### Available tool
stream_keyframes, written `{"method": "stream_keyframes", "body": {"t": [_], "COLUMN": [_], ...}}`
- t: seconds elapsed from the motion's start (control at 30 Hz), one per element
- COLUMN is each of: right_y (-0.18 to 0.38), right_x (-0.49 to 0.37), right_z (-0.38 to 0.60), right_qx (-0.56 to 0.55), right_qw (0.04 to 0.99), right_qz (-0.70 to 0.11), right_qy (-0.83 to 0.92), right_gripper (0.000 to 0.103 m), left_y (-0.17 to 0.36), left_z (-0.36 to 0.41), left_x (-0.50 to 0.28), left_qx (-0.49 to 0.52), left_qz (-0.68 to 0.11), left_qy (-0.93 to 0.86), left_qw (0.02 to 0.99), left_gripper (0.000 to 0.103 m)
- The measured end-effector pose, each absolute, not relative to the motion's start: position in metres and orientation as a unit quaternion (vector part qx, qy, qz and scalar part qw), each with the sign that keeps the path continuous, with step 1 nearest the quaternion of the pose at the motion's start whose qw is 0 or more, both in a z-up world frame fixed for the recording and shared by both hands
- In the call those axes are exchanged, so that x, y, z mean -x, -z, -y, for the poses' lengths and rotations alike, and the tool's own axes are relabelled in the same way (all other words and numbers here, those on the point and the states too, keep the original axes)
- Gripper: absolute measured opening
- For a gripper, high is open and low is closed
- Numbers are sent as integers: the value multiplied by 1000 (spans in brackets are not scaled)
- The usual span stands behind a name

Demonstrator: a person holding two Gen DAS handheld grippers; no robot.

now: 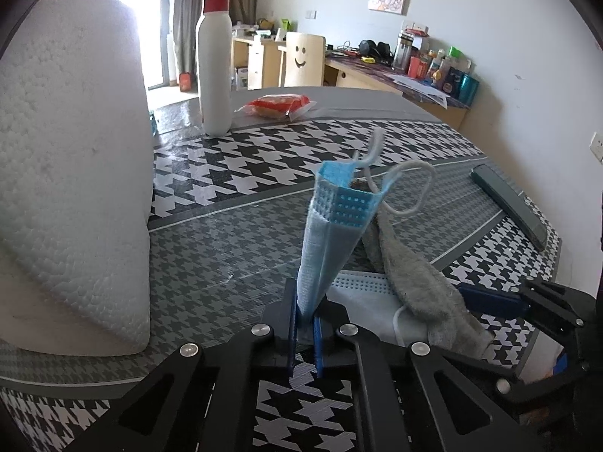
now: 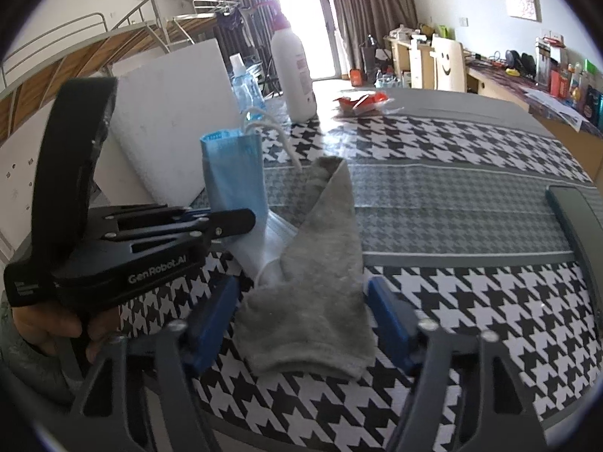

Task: Organize soft objects
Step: 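Close the left tool on the blue mask while the right tool closes on the grey sock, then lift the blue mask with the left tool while the right tool lifts the grey sock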

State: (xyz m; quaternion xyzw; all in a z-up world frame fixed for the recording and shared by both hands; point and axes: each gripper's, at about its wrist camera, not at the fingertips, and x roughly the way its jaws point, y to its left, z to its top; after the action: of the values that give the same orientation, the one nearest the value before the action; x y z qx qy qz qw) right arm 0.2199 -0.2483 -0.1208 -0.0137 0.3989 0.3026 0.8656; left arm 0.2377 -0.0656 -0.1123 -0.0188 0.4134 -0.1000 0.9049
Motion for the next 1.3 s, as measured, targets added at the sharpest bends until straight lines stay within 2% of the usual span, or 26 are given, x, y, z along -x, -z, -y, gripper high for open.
{"method": "stream_keyframes", "body": {"t": [0.07,0.13,0.23,0.37,0.5,0.77,1.3], "right_y": [122,123,123,120,113,100,68], "right_x": [-221,-222,-224,-222,-218,-207,-179], "right_z": [249,252,258,265,272,277,271], "right_qx": [15,11,6,-1,-3,-3,-3], "right_qw": [864,863,860,860,863,875,899], "right_qz": [-403,-405,-409,-405,-399,-381,-331], "right_qy": [-302,-302,-304,-312,-309,-298,-288], "right_gripper": [60,48,35,30,20,16,16], "left_y": [112,112,111,110,106,94,69], "left_z": [68,69,71,73,72,70,44], "left_x": [-237,-237,-235,-233,-231,-214,-175], "left_qx": [13,11,6,-1,-2,-6,2], "left_qz": [-413,-412,-411,-406,-400,-378,-337], "left_qy": [101,103,102,102,102,108,75], "left_qw": [905,905,906,908,911,919,939], "left_gripper": [7,7,7,7,7,7,7]}}
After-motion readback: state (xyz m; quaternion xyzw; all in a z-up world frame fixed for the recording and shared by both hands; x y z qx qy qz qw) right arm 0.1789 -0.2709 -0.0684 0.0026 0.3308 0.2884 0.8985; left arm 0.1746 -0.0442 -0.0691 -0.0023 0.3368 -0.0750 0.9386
